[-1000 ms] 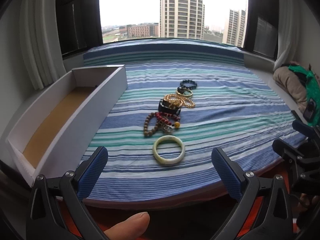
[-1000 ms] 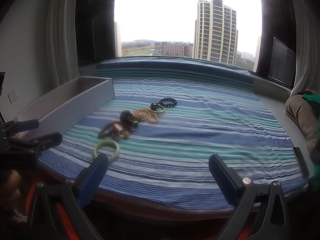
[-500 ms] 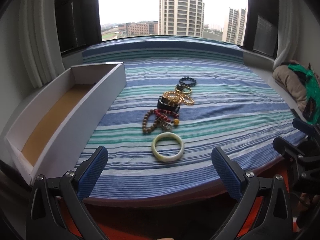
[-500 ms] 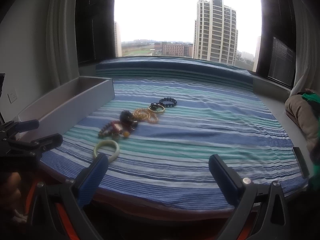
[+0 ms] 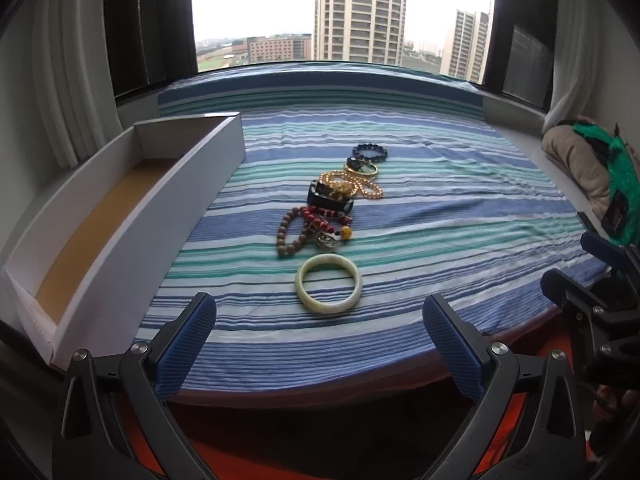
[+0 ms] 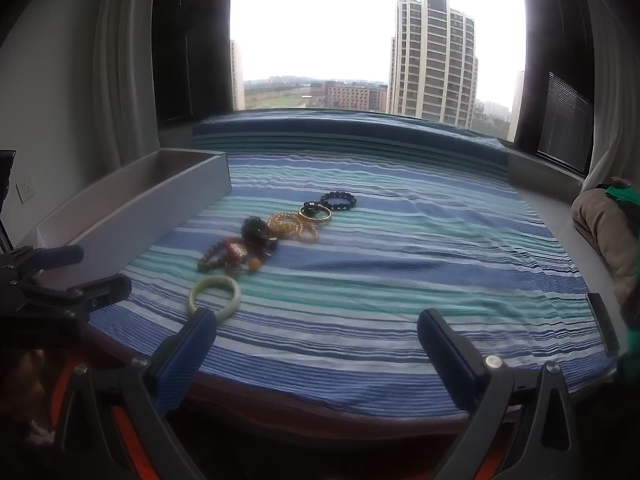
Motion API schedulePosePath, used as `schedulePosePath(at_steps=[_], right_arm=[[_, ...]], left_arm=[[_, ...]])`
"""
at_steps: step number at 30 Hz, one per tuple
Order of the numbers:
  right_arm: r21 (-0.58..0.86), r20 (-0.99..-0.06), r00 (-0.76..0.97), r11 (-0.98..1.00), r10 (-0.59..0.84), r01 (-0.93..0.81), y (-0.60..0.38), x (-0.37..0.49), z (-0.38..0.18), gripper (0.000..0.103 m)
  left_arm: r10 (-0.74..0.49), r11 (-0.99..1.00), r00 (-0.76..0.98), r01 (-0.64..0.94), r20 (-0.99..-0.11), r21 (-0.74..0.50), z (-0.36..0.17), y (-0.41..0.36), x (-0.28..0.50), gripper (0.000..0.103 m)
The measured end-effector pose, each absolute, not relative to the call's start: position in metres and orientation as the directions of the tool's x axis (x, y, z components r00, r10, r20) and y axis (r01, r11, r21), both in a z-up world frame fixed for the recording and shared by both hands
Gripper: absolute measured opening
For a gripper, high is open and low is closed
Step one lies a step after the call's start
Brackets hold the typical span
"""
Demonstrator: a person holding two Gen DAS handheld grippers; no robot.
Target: Organize jewelry
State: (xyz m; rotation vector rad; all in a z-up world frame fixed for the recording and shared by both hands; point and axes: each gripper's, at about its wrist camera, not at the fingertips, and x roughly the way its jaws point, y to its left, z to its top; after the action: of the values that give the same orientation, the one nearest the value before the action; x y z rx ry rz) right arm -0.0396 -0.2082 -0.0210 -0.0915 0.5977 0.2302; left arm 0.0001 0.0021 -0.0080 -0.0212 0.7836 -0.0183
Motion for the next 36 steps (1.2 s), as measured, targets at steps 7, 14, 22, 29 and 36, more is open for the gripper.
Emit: schedulePosePath(at_steps=[7, 14, 22, 29, 36], right_arm=[[-0.016, -0.573, 0.797, 0.969, 0.193, -0.246, -0.2062, -0.0394, -0.0228, 0.102], [-0.014, -0.574, 0.796, 0.969, 0.193, -0.246, -0.2054, -0.0397, -0.0235, 0.102], [-0.012, -0.575, 0.794, 0.969, 0.196, -0.247, -0.2047, -0.0408, -0.0247, 0.102], [-0.013, -0.571, 0.797, 0.969, 0.197, -0.248, -0.2045, -0.0401, -0.0247, 0.102], [-0.014, -0.575, 0.794, 0.968, 0.198, -0.252, -0.2038, -0.0387, -0.0242, 0.102]], left_arm=[[-0.029, 1.0, 0.691, 0.015, -0.722, -0.026, -0.0136, -0.0005, 0.0028, 0.103], [-0.033, 0.999, 0.691, 0.022, -0.722, -0.024, -0.0139, -0.0032, 0.0021, 0.103], [-0.033, 0.999, 0.685, 0.026, -0.728, -0.021, -0.0158, -0.0059, 0.0026, 0.103], [-0.039, 0.999, 0.689, 0.03, -0.724, -0.026, -0.0148, -0.0064, 0.0021, 0.103], [-0.044, 0.999, 0.685, 0.037, -0.727, -0.026, -0.0157, -0.007, 0.0022, 0.103]])
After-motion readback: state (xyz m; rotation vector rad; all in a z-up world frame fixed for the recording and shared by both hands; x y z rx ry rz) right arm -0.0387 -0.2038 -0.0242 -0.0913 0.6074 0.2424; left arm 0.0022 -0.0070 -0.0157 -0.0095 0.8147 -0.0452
